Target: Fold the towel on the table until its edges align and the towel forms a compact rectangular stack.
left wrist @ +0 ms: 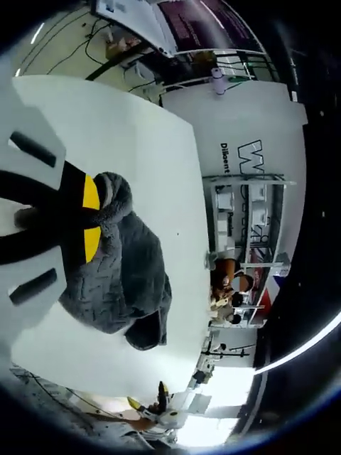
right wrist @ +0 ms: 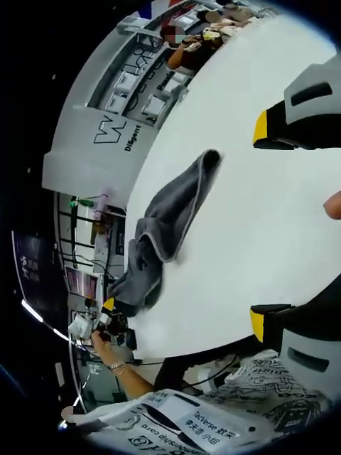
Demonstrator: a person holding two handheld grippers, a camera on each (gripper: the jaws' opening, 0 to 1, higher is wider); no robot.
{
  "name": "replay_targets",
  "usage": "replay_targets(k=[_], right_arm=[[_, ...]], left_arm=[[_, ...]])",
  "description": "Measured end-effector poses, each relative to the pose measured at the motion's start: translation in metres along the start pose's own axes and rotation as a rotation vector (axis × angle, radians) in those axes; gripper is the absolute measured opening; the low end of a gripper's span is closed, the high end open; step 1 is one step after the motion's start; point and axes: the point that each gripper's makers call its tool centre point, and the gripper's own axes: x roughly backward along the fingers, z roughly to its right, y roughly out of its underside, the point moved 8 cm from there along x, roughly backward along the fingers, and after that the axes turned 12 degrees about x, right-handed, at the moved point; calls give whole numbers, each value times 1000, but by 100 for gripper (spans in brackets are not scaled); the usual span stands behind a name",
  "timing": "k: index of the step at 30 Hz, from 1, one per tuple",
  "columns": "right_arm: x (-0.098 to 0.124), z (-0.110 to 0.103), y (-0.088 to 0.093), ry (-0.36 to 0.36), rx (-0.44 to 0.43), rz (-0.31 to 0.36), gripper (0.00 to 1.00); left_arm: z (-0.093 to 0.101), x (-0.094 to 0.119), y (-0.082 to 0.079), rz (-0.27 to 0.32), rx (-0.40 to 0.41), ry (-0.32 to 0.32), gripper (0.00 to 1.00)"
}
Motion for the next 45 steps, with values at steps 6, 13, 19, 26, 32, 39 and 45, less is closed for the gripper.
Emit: replay_targets(k=[6, 13, 19, 26, 32, 39, 45], right_arm=[[-4, 3, -3, -2, 5, 13, 94], [-9, 0, -3, -23, 13, 15, 94], [-7, 2, -1, -16, 4, 8, 94], [-10, 1, -1, -22, 3, -2, 94], [-14, 1, -4, -30, 8, -6, 94], [-21, -2, -8, -45, 21, -20, 94], [-24, -4, -10, -56, 38, -27, 94]], left_arm=[[-1, 7, 33, -109, 25, -30, 7], [2, 4, 65, -226, 60, -11, 7], [4, -1, 69, -175, 66, -25, 18], [12, -1, 60, -99, 34, -31, 36], [22, 0, 50, -63, 41, -53, 65], [40, 0, 42, 11, 57, 17, 74], [37, -5, 38, 91, 77, 48, 86]])
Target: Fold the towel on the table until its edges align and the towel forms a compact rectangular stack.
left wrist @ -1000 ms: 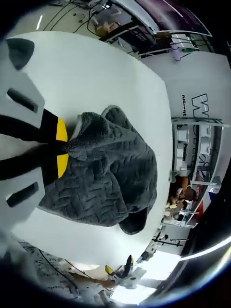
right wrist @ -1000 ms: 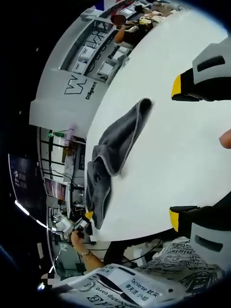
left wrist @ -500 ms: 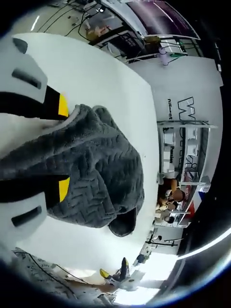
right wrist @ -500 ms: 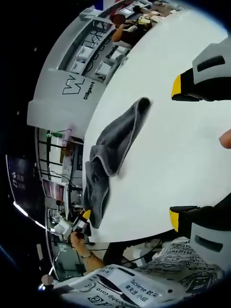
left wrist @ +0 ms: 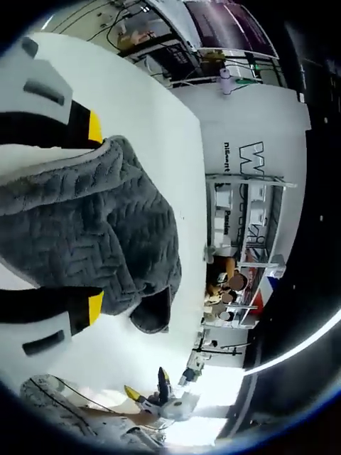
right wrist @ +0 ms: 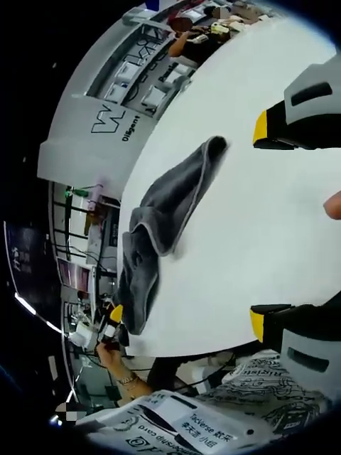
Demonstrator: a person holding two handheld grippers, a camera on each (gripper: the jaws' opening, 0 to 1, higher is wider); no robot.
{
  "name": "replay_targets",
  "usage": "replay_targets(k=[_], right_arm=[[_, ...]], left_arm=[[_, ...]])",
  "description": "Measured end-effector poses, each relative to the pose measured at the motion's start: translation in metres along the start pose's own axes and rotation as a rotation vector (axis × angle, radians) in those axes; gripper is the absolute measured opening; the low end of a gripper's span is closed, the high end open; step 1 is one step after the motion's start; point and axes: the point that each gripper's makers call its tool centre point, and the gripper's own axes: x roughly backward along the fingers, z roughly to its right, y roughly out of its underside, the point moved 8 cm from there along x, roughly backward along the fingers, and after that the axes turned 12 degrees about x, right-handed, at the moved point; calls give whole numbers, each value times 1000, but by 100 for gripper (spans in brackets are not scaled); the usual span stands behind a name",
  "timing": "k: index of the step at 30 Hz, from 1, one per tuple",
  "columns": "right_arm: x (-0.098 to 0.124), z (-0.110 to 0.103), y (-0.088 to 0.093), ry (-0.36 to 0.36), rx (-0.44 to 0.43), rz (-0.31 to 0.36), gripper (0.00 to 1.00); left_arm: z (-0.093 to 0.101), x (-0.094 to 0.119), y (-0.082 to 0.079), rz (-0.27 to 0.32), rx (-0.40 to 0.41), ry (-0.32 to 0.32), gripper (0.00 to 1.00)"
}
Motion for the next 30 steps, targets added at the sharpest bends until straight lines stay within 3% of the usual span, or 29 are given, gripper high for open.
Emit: replay_targets(k=[6, 12, 14, 17, 20, 26, 30], right_arm=[[-5, -3, -1, -18, 16, -10, 94], [-6, -2, -1, -18, 19, -14, 94], [-5, -2, -1, -14, 18, -17, 94], [-5, -1, 0, -10, 12, -27, 94], [-5, -1, 1, -9, 13, -39, 94], [-7, -2, -3, -15, 25, -43, 93], [-9, 0, -5, -12, 31, -37, 93]], left_arm=[[7, -14, 8, 55, -5, 97, 92], [22, -24, 3, 254, 14, 187, 96], [29, -28, 8, 269, 4, 189, 97], [38, -34, 14, 269, -45, 180, 98], [40, -32, 15, 267, -114, 105, 97], [38, -11, 10, 306, -148, -29, 95], [38, 3, 4, 312, -136, -27, 94]])
